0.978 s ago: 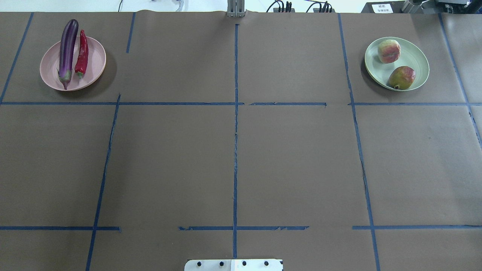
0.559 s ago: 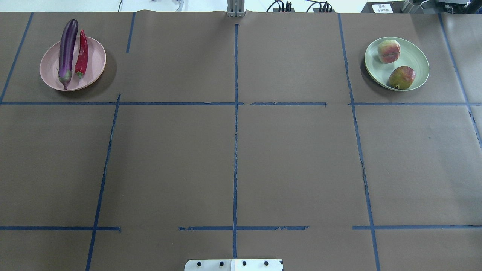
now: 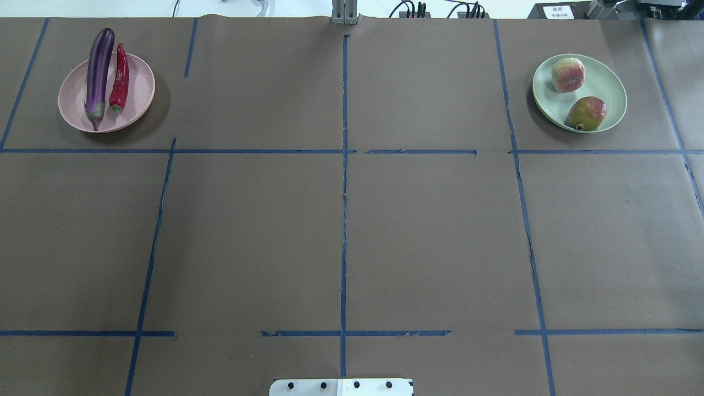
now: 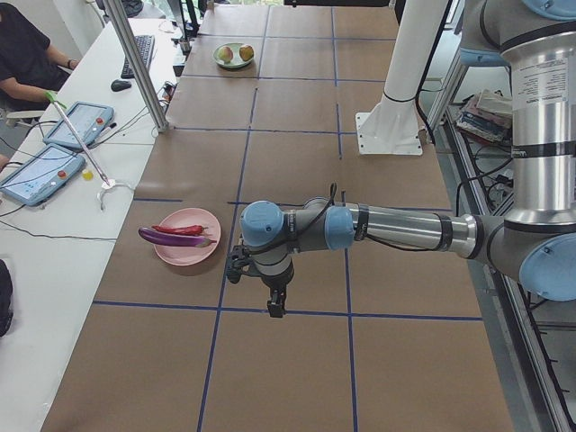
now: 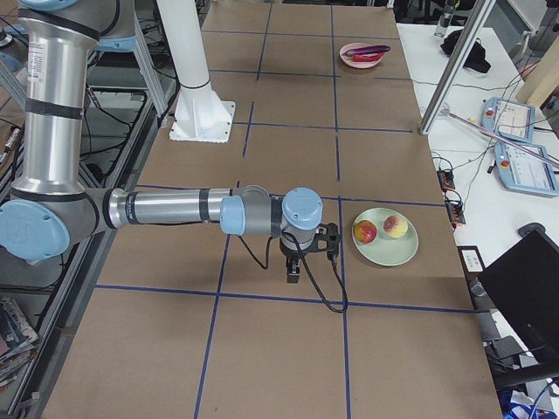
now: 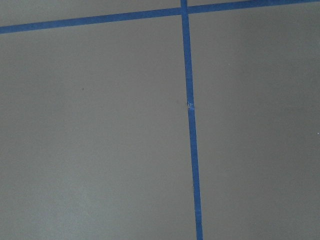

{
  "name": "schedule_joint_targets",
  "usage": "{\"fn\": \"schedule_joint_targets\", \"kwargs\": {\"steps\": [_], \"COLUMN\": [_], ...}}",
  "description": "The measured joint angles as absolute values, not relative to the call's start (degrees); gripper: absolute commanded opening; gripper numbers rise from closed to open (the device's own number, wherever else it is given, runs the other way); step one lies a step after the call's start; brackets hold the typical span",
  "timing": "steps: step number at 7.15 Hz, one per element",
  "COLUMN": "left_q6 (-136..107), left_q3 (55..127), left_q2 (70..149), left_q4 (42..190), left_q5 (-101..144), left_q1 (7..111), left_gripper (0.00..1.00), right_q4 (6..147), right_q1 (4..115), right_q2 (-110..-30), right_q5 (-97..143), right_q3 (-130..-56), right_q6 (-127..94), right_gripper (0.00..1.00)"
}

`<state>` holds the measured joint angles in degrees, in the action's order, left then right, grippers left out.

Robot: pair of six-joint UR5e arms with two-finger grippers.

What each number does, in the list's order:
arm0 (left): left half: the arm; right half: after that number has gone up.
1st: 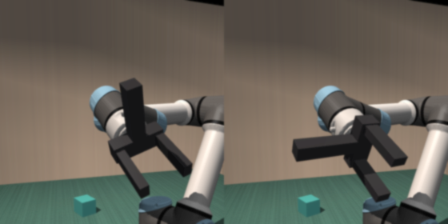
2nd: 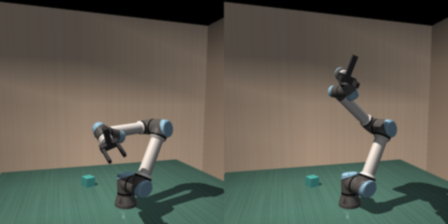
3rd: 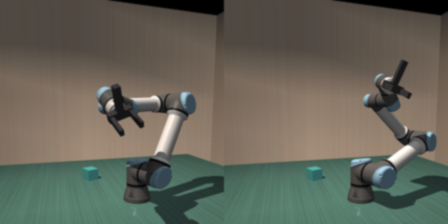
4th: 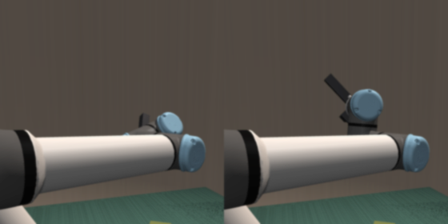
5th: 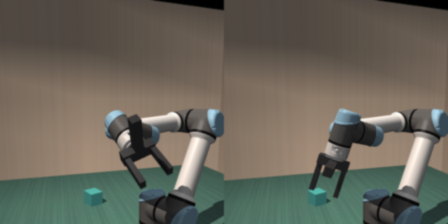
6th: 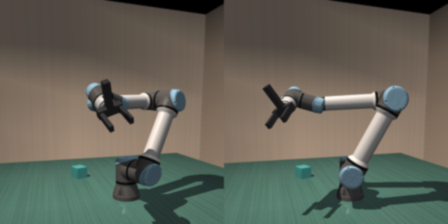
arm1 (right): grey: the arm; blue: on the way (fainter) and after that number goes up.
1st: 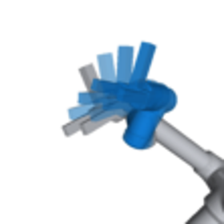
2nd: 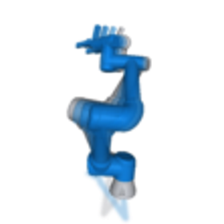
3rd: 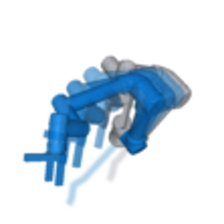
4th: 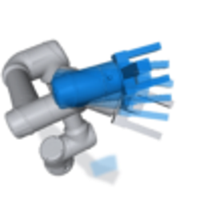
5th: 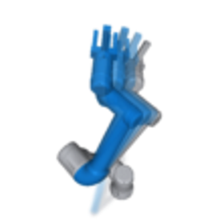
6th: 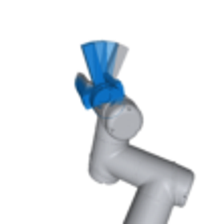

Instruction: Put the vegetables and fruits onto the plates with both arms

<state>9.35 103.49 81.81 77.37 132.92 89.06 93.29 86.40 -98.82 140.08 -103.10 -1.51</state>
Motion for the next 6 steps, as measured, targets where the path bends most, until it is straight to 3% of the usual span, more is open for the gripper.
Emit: {"fn": "schedule_joint_targets", "kwargs": {"steps": [6], "left_q6": [9.94], "left_q3": [104.44], "left_q2": [83.16], "left_q4": [78.19], "left_q5": [133.25], "left_q1": [88.9], "left_gripper": [1.0], "right_q4": [87.92], "right_q1": [83.83], "right_q2": [-99.24], "right_q5": [139.92], "right_q3": [-102.91], "right_q6": [-1.67], "right_gripper": [1.0]}}
